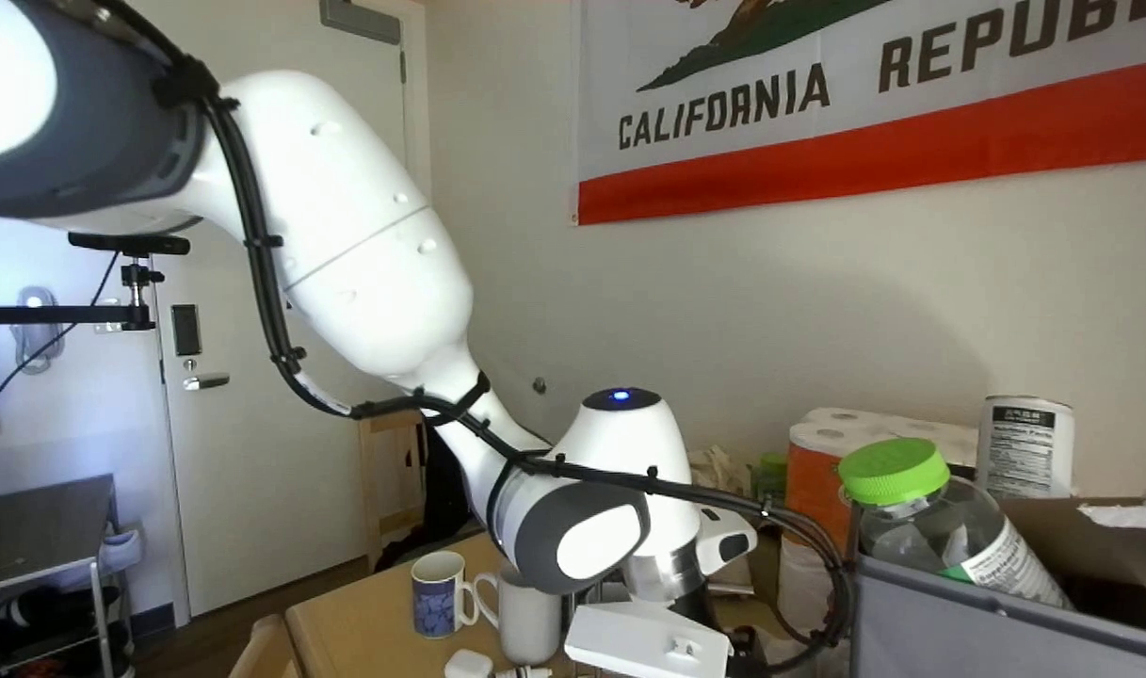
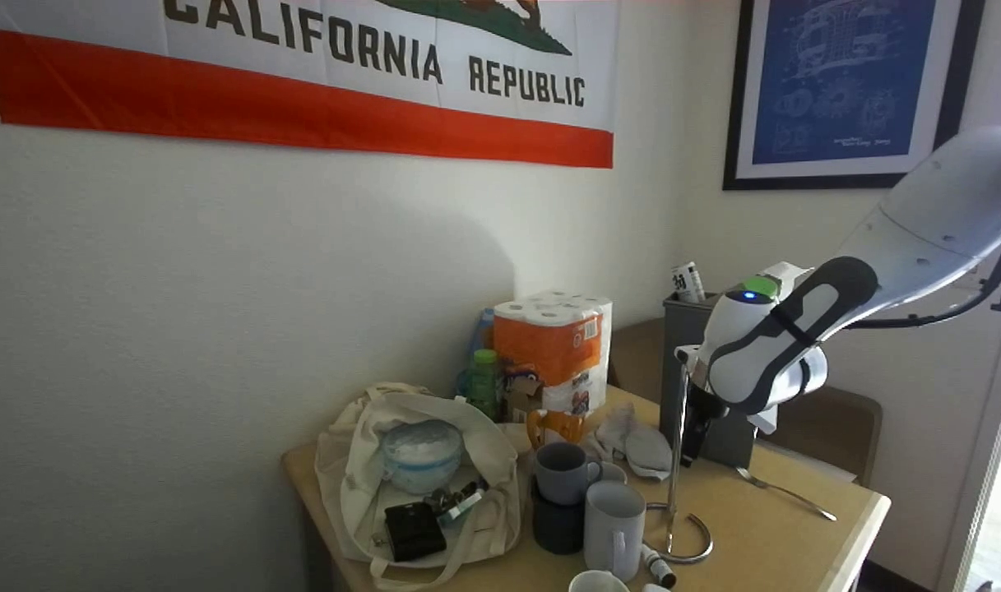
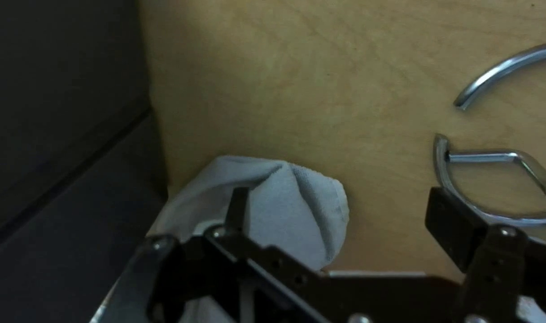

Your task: Use the towel to wipe the inside of the light gray mug

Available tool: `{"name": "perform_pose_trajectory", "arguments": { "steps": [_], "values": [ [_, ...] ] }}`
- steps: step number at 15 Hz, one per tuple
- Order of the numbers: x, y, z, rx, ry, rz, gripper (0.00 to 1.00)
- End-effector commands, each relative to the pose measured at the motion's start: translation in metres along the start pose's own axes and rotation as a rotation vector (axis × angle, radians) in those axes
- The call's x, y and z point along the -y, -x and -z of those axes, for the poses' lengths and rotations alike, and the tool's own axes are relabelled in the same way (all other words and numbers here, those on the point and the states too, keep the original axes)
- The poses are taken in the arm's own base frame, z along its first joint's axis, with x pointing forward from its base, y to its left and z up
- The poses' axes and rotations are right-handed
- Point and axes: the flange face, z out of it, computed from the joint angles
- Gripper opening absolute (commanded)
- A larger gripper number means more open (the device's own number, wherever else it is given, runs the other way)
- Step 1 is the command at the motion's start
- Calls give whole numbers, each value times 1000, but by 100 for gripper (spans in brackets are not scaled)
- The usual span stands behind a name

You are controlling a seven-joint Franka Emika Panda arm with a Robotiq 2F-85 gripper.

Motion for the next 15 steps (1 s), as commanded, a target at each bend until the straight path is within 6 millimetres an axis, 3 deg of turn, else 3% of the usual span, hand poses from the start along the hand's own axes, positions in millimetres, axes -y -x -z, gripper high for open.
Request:
{"name": "perform_pose_trajectory", "arguments": {
  "steps": [1,6,11,12,13,15],
  "values": [
    [-29,-5,-27,-44,11,25,100],
    [-52,-14,-56,-138,16,29,100],
    [-53,-26,-84,-215,-24,30,100],
    [-51,-28,-88,-221,-32,33,97],
    [-49,-30,-92,-227,-39,38,73],
    [-45,-35,-96,-234,-48,49,70]
  ]
}}
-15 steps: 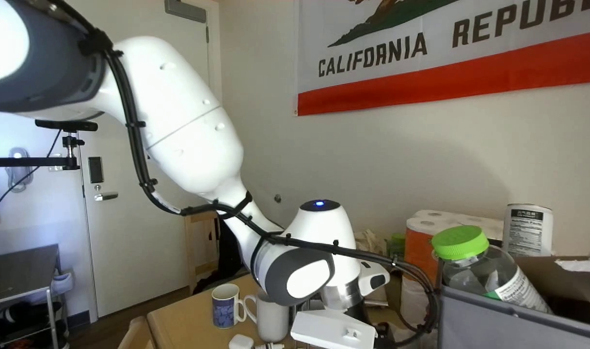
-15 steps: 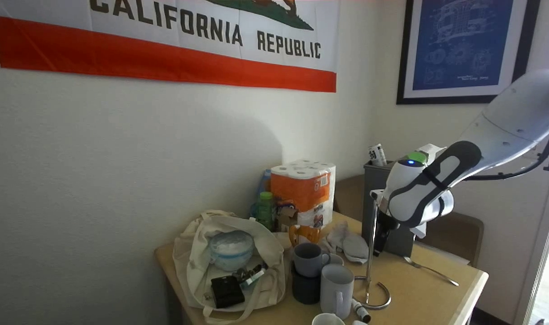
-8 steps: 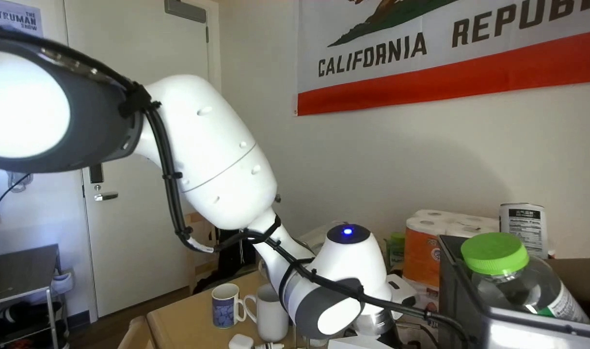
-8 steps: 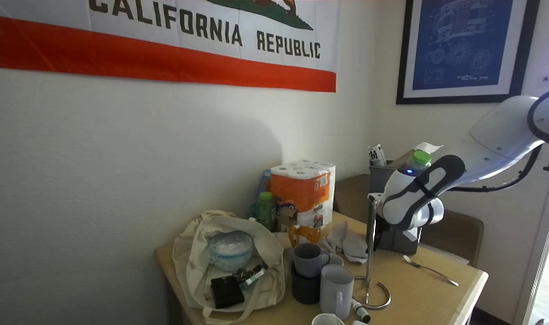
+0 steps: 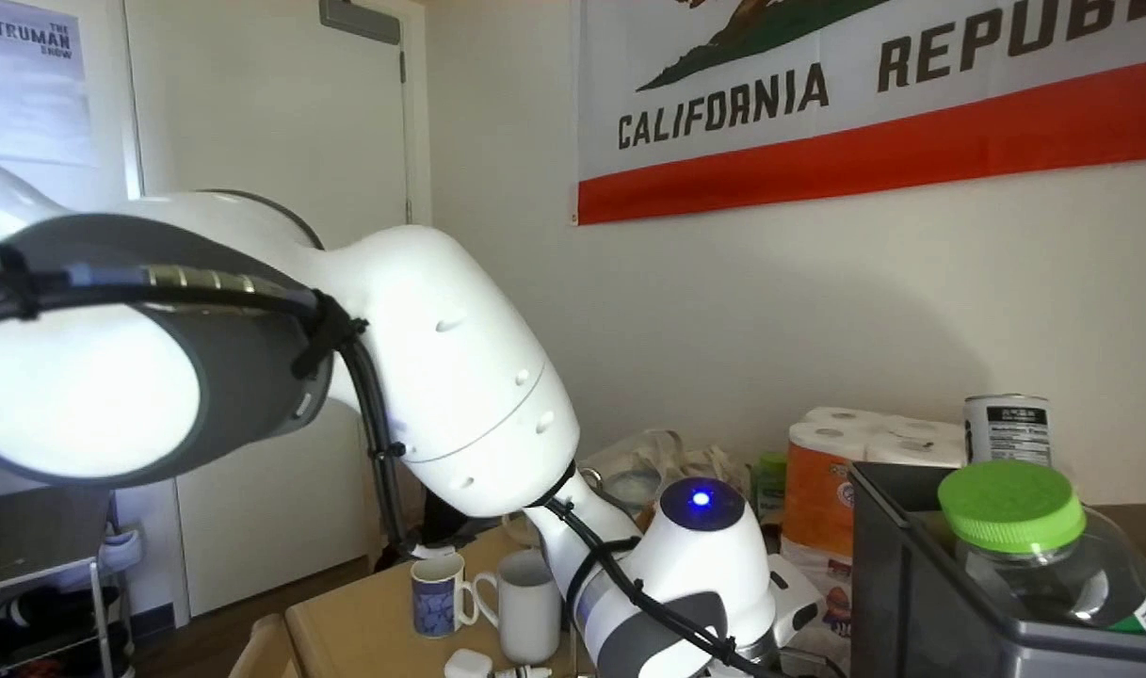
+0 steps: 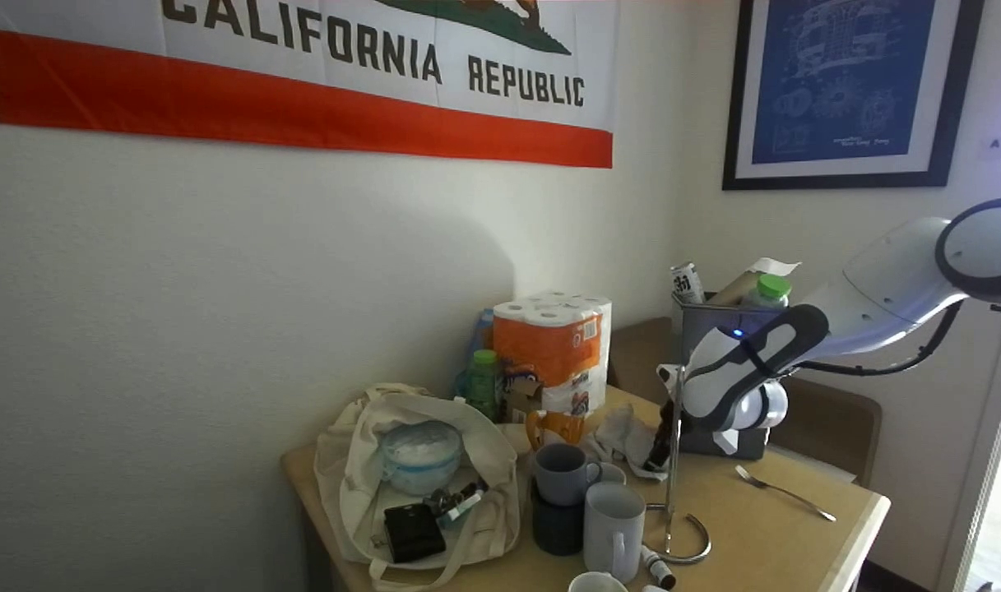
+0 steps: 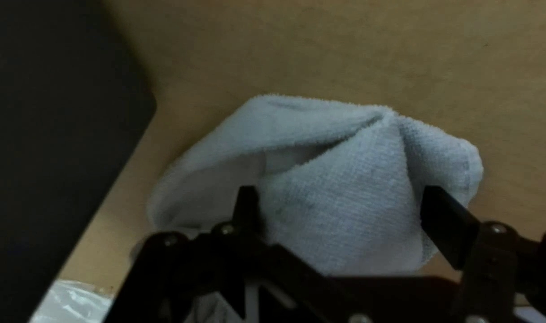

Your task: Use the towel to wipe the inside of the light gray mug

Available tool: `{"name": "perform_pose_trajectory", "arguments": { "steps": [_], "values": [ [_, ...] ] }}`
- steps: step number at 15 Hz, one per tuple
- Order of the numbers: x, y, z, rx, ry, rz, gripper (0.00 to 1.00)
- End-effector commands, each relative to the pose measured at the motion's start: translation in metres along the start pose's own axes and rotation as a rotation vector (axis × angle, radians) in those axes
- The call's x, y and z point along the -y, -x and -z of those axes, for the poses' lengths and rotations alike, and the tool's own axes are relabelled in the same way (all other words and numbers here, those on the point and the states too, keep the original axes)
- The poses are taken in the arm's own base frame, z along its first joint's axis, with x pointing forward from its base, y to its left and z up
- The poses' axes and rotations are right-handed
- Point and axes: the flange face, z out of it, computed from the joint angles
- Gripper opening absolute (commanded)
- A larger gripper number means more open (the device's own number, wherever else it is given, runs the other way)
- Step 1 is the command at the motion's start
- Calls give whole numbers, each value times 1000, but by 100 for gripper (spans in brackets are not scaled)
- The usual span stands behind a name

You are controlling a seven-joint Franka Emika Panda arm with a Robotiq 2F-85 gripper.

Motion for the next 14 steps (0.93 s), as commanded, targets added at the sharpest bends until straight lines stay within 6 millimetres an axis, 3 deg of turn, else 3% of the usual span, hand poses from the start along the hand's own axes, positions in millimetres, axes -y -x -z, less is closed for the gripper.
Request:
{"name": "perform_pose_trajectory", "arguments": {
  "steps": [1,9,14],
  "values": [
    [-1,-10,-8,-41,-4,32,64],
    [15,-29,0,-43,-20,60,2],
    [35,-48,15,-6,-4,65,3]
  ]
}}
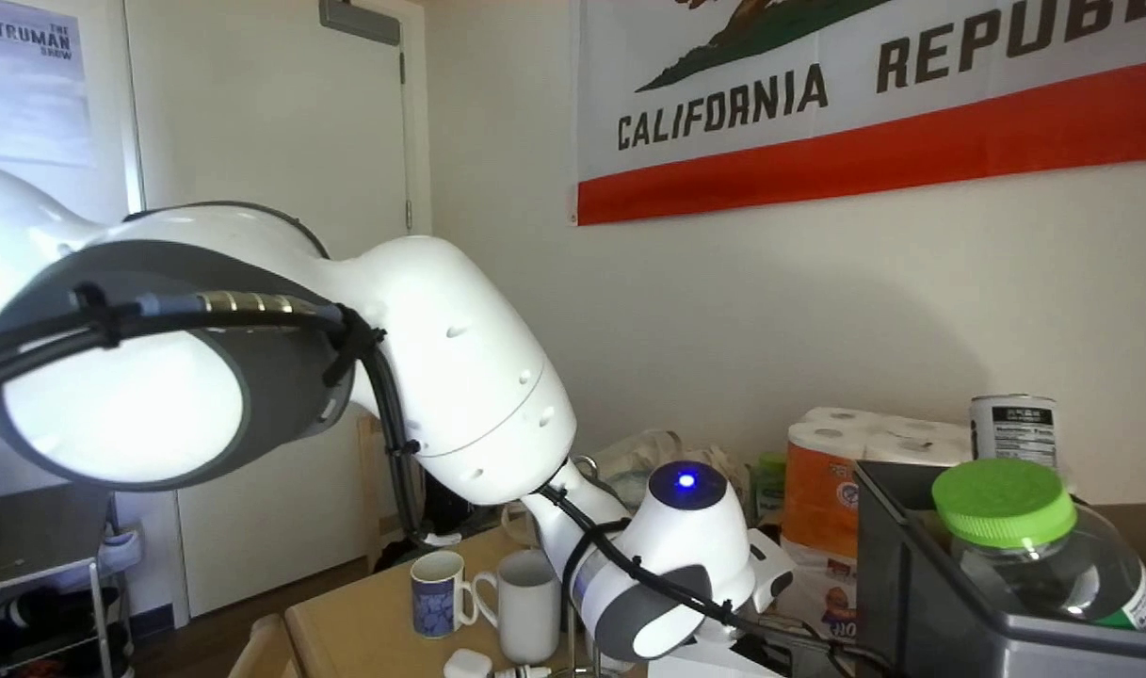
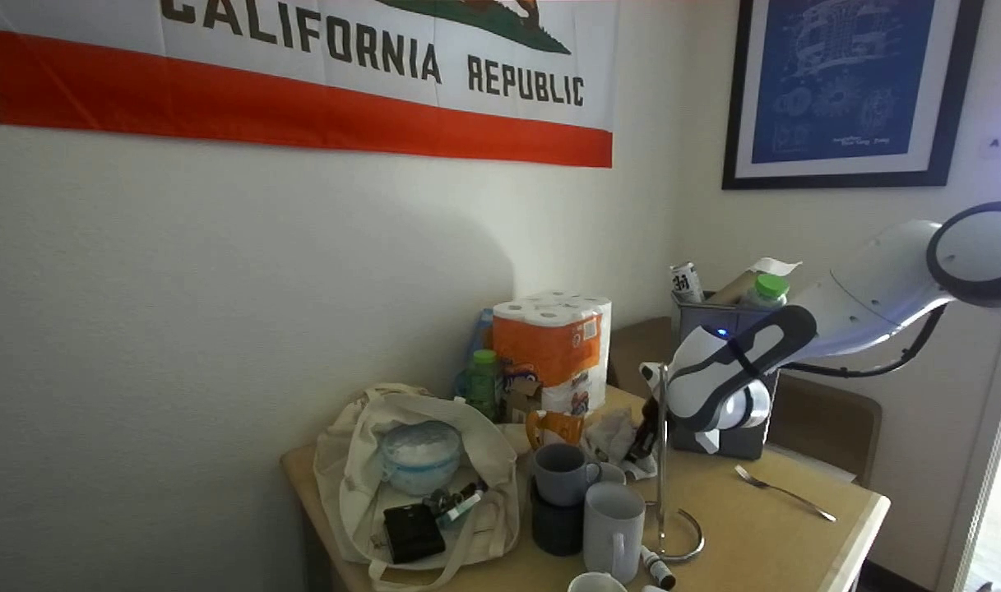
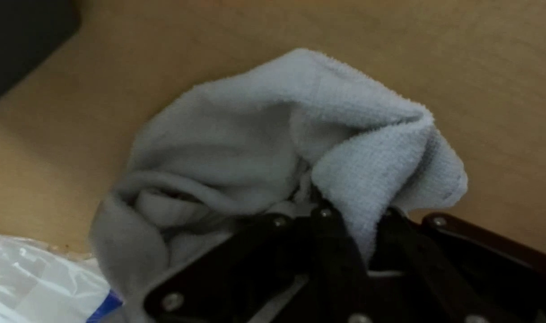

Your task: Use the towel to wipe the inside of the light gray mug

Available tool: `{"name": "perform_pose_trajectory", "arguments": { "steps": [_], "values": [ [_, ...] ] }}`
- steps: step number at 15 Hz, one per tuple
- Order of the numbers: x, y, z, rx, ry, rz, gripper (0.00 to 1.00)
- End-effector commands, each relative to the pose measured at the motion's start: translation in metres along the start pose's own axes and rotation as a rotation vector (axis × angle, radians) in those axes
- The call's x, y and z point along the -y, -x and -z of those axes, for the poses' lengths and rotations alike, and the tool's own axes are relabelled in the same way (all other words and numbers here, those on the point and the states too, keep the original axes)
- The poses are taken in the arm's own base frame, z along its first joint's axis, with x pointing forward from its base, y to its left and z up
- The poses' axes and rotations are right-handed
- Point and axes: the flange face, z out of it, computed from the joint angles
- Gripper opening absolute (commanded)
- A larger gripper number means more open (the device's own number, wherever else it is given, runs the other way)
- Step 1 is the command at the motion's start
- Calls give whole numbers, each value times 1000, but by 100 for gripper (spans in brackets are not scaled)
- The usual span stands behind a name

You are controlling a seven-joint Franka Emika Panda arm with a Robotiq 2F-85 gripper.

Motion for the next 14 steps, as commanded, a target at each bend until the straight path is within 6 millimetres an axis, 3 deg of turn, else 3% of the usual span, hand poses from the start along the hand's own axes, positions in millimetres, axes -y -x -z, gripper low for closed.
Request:
{"name": "perform_pose_trajectory", "arguments": {
  "steps": [1,6,14],
  "values": [
    [17,-22,23,40,23,17,3],
    [26,-32,45,122,74,-9,3],
    [28,-21,80,221,119,-60,3]
  ]
}}
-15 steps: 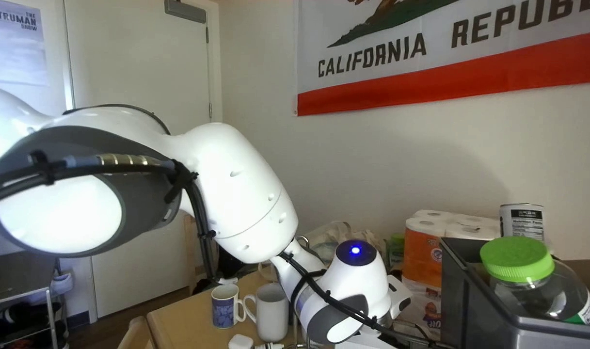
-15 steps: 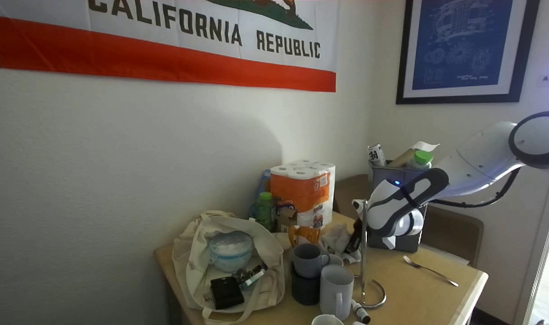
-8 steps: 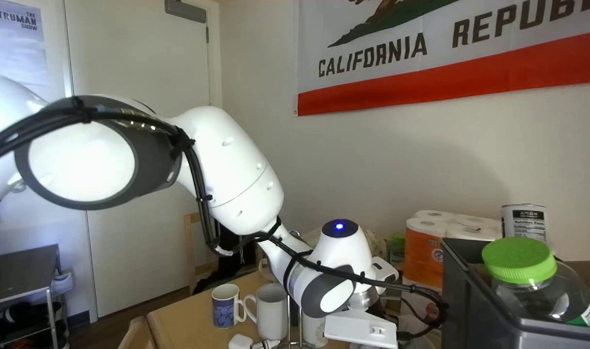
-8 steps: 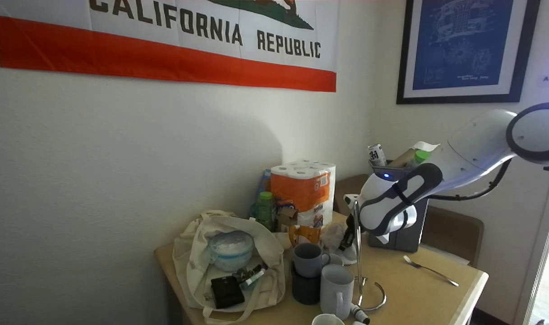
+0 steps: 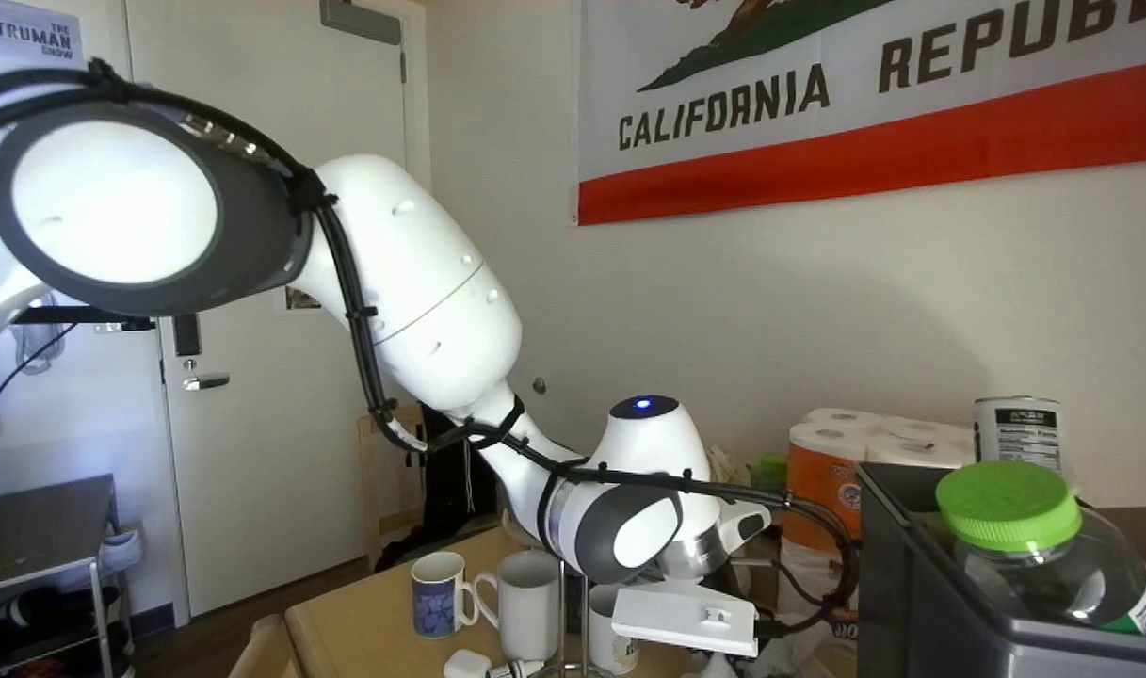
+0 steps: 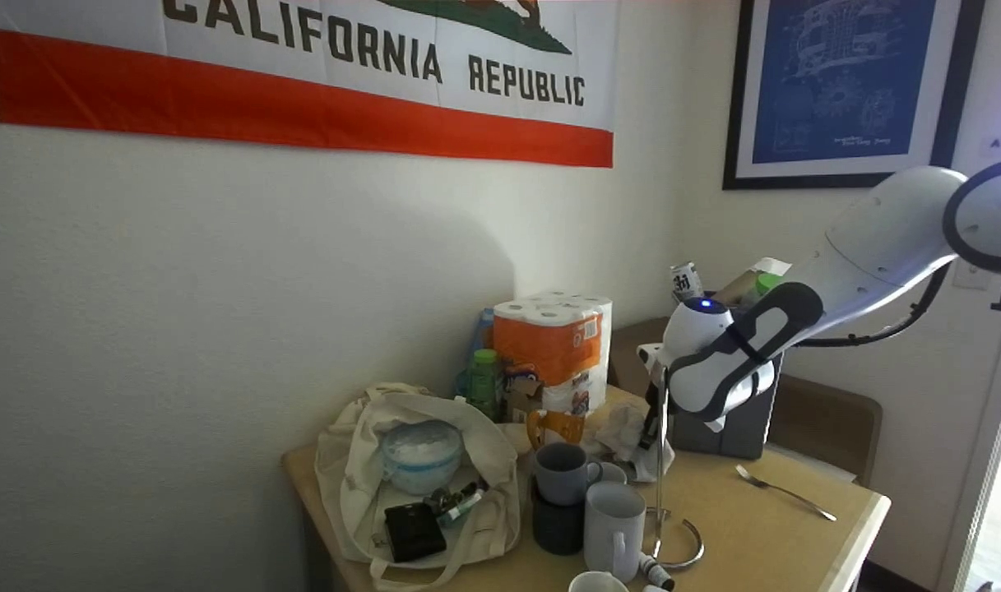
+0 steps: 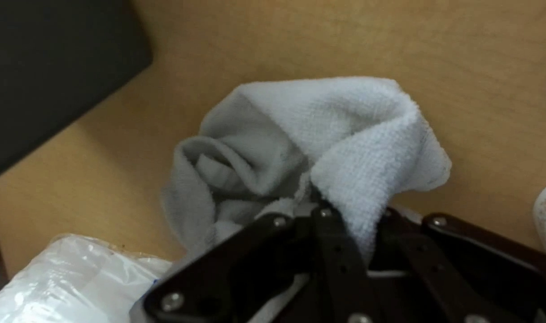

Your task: Use the towel to wipe the inside of the light gray mug

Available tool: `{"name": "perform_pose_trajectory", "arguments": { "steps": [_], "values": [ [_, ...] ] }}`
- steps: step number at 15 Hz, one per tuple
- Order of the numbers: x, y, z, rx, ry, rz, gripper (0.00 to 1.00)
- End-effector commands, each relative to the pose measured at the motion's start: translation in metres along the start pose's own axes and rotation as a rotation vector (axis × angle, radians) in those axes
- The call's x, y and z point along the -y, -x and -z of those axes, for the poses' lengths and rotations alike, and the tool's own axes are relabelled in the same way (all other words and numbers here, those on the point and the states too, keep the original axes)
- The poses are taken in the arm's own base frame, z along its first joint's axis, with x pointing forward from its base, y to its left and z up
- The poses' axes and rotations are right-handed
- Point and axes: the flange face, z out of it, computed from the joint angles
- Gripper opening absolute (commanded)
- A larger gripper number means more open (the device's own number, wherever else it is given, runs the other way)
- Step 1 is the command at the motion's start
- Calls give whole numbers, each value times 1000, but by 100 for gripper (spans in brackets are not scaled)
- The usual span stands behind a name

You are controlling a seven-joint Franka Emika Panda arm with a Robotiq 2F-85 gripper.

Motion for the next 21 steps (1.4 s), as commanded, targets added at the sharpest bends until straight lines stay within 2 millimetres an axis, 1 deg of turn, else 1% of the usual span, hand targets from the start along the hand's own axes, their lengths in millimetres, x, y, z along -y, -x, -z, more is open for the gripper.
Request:
{"name": "perform_pose_trajectory", "arguments": {
  "steps": [1,5,7,10,16,18,21],
  "values": [
    [3,9,33,65,6,-21,3],
    [1,13,63,124,22,-16,3],
    [4,11,80,144,-12,3,3],
    [2,10,106,190,-47,5,3],
    [-8,5,163,296,-74,3,3],
    [-9,2,181,321,-105,26,3],
    [-8,-5,203,336,-186,91,3]
  ]
}}
